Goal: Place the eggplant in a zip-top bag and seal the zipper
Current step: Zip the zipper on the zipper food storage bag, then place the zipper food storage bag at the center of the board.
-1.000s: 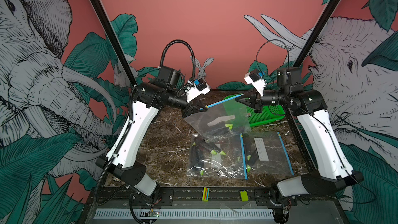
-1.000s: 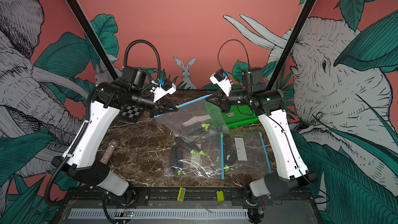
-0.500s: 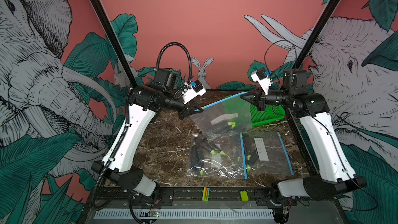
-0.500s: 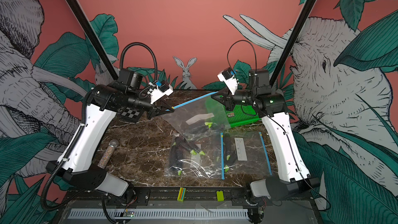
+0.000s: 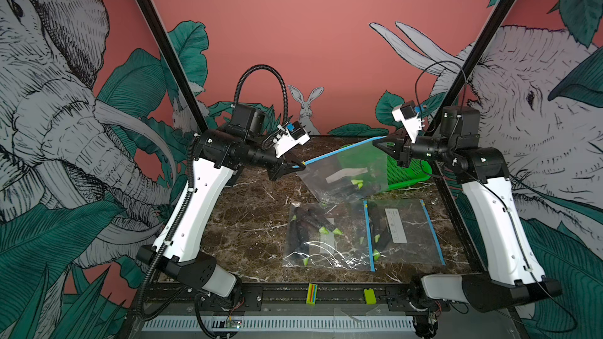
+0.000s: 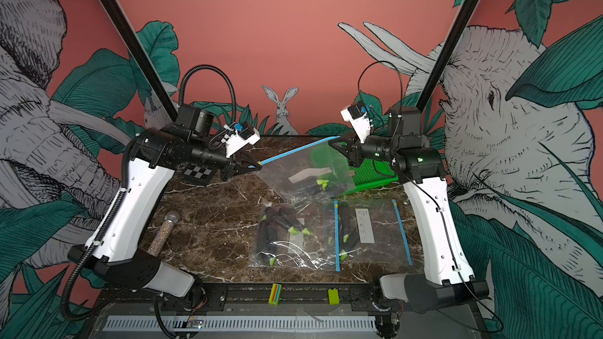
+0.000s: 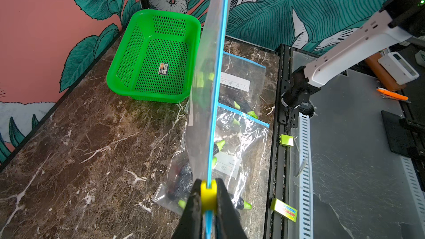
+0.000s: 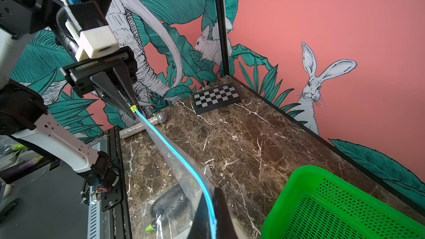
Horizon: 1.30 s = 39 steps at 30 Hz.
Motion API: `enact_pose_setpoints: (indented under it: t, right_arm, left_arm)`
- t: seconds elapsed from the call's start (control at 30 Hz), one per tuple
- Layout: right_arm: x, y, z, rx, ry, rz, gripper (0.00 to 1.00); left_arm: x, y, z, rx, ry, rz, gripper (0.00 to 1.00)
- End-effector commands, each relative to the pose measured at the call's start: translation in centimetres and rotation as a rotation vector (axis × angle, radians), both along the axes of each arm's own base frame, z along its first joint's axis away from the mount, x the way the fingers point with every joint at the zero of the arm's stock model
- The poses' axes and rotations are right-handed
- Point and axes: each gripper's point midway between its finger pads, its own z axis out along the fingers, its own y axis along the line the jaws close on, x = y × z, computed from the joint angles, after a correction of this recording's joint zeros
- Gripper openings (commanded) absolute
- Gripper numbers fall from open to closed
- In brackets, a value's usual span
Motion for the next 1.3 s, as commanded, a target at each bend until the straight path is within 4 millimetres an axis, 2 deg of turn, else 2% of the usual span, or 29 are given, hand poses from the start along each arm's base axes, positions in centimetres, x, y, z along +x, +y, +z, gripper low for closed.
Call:
enact_pose_setpoints:
  t: [0.0, 0.23, 0.4, 0.53, 0.6, 0.63, 0.73, 0.8, 1.0, 1.27]
  right_arm:
    - [0.7, -1.0, 1.1, -0.009, -0.069, -0.058, 0.00]
    - [0.9, -0.9, 1.2, -0.002, -0.065, -0.058, 0.00]
    - [0.2, -0.4, 1.2, 0.014, -0.045, -0.006, 0.00]
    - [-0.1, 0.0, 1.4, 0.026, -0.047, 0.025, 0.04]
    - [-0.4, 0.3, 1.4, 0.030, -0.044, 0.041, 0.11]
    - [-0.4, 0.3, 1.4, 0.029, -0.042, 0.048, 0.17]
    - [-0.9, 0.7, 1.1, 0.011, -0.024, 0.068, 0.45]
    - [-1.3, 1.2, 0.7, -0.035, -0.016, 0.079, 0.51]
    - [-2.9, 4.5, -0.2, -0.188, -0.041, 0.151, 0.57]
    - [-3.8, 9.0, -2.8, -0.281, -0.011, 0.263, 0.60]
  left_arm:
    - [-1.3, 1.1, 0.4, 0.012, 0.010, 0.017, 0.12]
    - [-1.2, 1.0, 0.3, 0.011, 0.017, 0.016, 0.12]
    - [-1.2, 0.8, 0.7, -0.003, 0.013, 0.006, 0.00]
    - [-1.0, 0.6, 1.1, -0.017, 0.002, 0.002, 0.00]
    - [-0.8, 0.4, 1.3, -0.029, -0.003, 0.001, 0.00]
    - [-0.7, 0.3, 1.5, -0.035, -0.008, 0.003, 0.00]
    - [-0.5, 0.0, 2.1, -0.057, -0.022, -0.005, 0.00]
    - [-0.3, -0.1, 2.5, -0.067, -0.029, -0.003, 0.00]
    - [0.3, -0.6, 4.0, -0.100, -0.058, -0.008, 0.00]
    - [1.0, -0.8, 4.0, -0.082, -0.055, -0.010, 0.00]
